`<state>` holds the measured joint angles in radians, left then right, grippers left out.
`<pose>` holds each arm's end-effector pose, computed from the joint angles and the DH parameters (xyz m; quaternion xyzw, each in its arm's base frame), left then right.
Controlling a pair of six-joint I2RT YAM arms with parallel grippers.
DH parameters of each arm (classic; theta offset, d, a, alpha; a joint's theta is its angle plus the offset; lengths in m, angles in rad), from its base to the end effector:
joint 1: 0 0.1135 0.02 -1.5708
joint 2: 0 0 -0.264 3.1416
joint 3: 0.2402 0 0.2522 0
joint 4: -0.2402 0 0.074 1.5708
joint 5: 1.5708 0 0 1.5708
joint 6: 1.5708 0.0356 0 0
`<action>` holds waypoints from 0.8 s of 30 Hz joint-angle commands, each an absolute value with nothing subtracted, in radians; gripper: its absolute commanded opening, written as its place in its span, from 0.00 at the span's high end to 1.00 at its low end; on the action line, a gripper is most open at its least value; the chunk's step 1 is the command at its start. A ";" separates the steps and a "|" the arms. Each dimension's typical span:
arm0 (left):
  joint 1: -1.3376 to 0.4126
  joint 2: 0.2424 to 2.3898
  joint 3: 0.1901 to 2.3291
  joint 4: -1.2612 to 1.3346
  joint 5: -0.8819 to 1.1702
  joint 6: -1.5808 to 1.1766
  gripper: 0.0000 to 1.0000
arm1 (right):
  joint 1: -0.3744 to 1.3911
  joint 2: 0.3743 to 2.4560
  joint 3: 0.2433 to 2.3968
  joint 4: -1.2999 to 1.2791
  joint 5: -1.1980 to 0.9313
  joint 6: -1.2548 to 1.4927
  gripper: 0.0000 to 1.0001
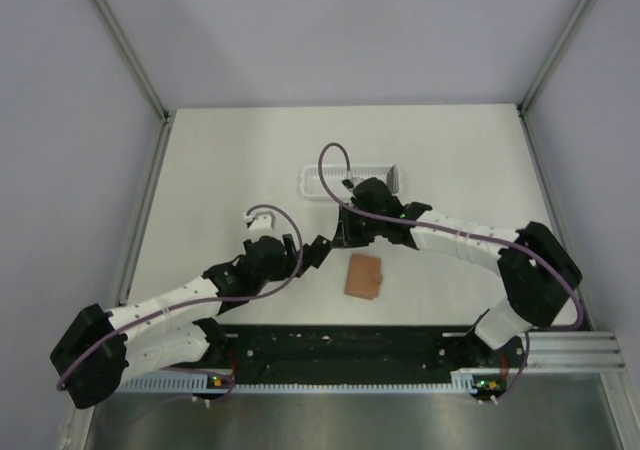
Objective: Put the credit cards into the card holder
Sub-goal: Pick up the credit card from the center of the board.
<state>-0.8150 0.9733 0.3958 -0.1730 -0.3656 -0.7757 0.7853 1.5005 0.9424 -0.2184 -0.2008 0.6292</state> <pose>0.1381 -0.1280 0.1752 -0.0547 0.9030 -0.1633 0.3935 0.2204 0.2303 0.2217 -0.1102 0.9117 0.3203 0.2325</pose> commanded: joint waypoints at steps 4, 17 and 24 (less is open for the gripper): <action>-0.795 1.038 0.417 -0.069 -0.433 -0.785 0.35 | 0.821 1.678 1.103 -0.071 -0.225 0.601 0.87; -0.724 1.158 0.406 0.063 -0.428 -0.818 0.97 | 0.822 1.956 1.321 -0.109 -0.241 0.571 1.00; -0.707 1.267 0.431 0.095 -0.426 -0.822 1.00 | 0.821 2.045 1.376 -0.136 -0.261 0.549 1.00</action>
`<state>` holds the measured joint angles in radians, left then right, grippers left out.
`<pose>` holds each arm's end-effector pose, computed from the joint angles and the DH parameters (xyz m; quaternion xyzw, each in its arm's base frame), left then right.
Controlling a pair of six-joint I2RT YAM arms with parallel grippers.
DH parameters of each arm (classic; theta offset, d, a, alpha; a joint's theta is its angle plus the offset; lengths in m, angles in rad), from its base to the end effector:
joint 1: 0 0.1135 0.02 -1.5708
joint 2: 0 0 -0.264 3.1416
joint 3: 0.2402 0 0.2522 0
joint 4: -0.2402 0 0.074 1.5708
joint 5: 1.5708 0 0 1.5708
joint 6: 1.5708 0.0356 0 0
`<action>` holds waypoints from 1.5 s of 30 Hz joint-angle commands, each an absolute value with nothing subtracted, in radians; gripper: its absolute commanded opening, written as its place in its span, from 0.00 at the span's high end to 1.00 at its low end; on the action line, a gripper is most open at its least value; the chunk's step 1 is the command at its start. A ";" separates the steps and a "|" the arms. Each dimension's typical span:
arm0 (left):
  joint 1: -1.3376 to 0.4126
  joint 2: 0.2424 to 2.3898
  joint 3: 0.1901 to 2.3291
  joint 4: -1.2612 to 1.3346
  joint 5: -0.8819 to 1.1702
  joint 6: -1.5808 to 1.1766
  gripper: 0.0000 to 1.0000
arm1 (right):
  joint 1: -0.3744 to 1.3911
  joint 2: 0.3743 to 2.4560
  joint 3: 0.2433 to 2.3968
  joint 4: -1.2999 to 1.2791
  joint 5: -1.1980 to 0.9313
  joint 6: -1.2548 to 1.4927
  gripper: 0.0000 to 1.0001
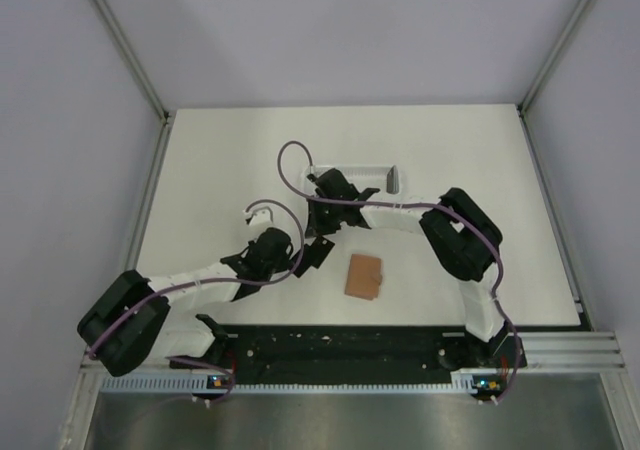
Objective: Put the credit cards into the card holder
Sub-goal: Pick up the credit card from the center of the board.
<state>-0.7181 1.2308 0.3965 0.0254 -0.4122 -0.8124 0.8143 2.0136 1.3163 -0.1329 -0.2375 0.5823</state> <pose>0.1709 -0.1304 0.1441 -0.1188 0.9041 -0.1151 0.3941 0.2909 0.3204 0.1606 -0.1497 0.9145 0.3156 0.2042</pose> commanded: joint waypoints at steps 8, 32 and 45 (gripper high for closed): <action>-0.701 1.335 0.446 0.112 -0.388 -0.822 1.00 | 0.836 2.054 1.356 -0.181 -0.204 0.523 1.00; -0.721 1.120 0.235 0.043 -0.195 -0.936 1.00 | 0.896 1.942 1.112 -0.045 -0.327 0.529 1.00; -0.830 1.063 0.183 0.051 -0.166 -0.962 1.00 | 0.899 1.657 0.908 0.087 -0.196 0.620 1.00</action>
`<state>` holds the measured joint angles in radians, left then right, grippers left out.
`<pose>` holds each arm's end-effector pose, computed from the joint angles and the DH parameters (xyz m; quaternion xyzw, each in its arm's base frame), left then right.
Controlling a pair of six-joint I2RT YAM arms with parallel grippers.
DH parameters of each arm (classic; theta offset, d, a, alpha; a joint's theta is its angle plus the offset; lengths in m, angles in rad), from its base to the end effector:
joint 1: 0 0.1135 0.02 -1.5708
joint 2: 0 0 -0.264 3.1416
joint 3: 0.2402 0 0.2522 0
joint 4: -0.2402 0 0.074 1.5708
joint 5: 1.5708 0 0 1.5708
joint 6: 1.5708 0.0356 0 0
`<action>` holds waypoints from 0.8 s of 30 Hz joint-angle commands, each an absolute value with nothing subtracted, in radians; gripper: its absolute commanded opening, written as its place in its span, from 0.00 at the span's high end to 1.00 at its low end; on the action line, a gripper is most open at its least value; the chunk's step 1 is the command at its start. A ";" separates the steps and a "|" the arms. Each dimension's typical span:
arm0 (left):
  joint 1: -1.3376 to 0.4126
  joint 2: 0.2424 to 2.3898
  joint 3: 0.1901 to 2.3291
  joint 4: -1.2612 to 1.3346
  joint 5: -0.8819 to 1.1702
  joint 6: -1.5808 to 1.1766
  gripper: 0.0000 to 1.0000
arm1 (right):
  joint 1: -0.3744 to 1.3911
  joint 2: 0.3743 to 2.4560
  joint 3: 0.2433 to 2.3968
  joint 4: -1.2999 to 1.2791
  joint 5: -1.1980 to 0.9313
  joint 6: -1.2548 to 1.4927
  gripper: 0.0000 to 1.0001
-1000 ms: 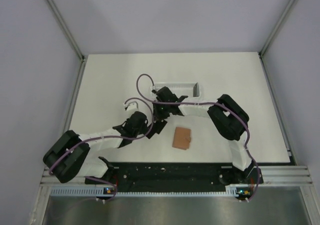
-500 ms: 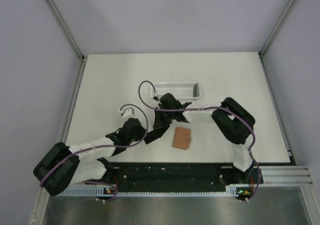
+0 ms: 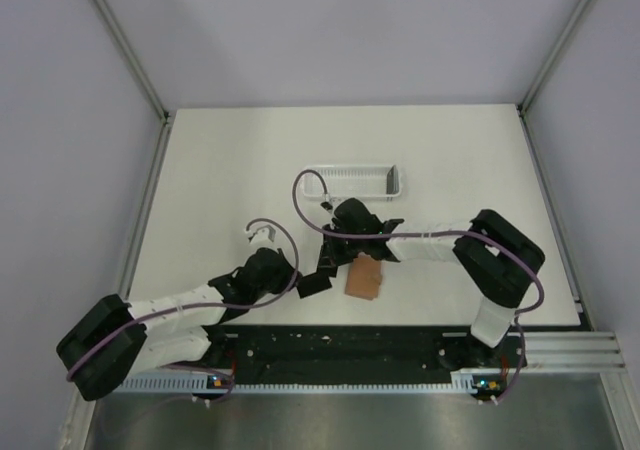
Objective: Put the credit cards into the card holder
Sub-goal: Pick up the credit card from the center of the board.
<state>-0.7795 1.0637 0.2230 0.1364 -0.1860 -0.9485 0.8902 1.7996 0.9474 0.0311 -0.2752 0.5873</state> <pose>0.1347 -0.1239 0.1312 -0.1151 0.8972 -0.2631 0.3355 0.2191 0.2859 0.1465 -0.1887 0.9036 0.3386 0.1822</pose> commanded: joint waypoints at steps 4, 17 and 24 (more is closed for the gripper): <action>-0.906 1.057 0.181 0.049 -0.199 -0.991 1.00 | 0.900 1.550 0.847 0.086 -0.160 0.644 0.97; -0.999 1.043 0.308 -0.083 -0.337 -0.979 1.00 | 0.900 1.263 0.655 0.012 -0.089 0.693 0.92; -1.000 1.083 0.410 -0.045 -0.333 -0.865 0.98 | 0.900 1.190 0.580 0.012 -0.069 0.721 0.91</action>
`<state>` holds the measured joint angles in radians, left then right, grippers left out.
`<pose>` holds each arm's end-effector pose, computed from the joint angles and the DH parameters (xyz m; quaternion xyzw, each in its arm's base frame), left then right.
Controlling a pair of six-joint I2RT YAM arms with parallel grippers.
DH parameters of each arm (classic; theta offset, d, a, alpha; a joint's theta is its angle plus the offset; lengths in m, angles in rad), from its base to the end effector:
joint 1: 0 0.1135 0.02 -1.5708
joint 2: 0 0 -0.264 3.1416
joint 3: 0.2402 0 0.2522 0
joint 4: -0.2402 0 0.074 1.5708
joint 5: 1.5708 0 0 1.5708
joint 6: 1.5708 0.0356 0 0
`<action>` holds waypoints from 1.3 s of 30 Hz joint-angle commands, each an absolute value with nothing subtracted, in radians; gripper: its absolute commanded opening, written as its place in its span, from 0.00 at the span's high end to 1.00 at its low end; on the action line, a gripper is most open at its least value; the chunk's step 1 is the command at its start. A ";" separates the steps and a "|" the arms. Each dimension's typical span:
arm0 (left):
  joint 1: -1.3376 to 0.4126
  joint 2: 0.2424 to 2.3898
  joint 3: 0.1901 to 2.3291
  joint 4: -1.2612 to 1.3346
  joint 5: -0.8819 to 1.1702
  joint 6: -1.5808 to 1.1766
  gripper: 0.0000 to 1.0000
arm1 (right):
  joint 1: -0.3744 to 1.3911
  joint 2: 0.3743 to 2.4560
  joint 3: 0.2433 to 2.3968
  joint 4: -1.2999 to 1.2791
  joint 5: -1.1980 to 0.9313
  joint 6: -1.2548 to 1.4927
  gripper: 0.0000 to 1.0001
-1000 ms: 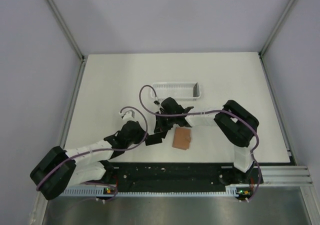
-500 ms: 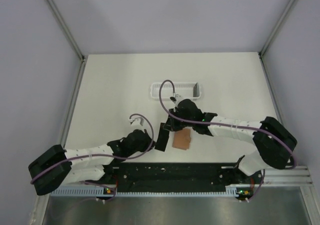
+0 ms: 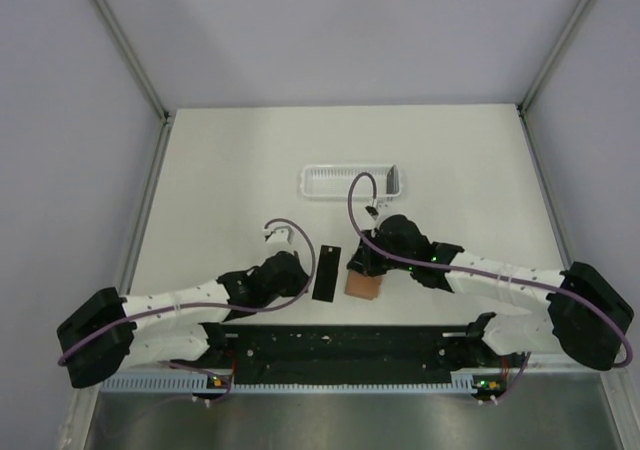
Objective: Put the credit cards into the card holder
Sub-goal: Pick up the credit card from the center of the board.
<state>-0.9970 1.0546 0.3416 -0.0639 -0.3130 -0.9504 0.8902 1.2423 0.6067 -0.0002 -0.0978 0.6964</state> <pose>0.1130 -0.1546 0.1526 -0.0390 0.9121 -0.2350 0.3336 0.1581 0.2009 0.2013 -0.1082 0.8853 0.3514 0.2847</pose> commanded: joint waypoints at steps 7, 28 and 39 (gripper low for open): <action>-1.006 1.161 0.396 0.138 -0.204 -0.818 0.95 | 0.899 1.181 0.551 0.020 -0.071 0.730 0.91; -1.247 1.166 0.230 0.092 -0.247 -1.063 0.98 | 0.928 1.288 0.606 0.069 -0.123 0.723 0.85; -1.232 0.827 0.322 -0.144 -0.518 -0.974 0.84 | 0.939 1.482 0.730 0.107 -0.115 0.745 0.81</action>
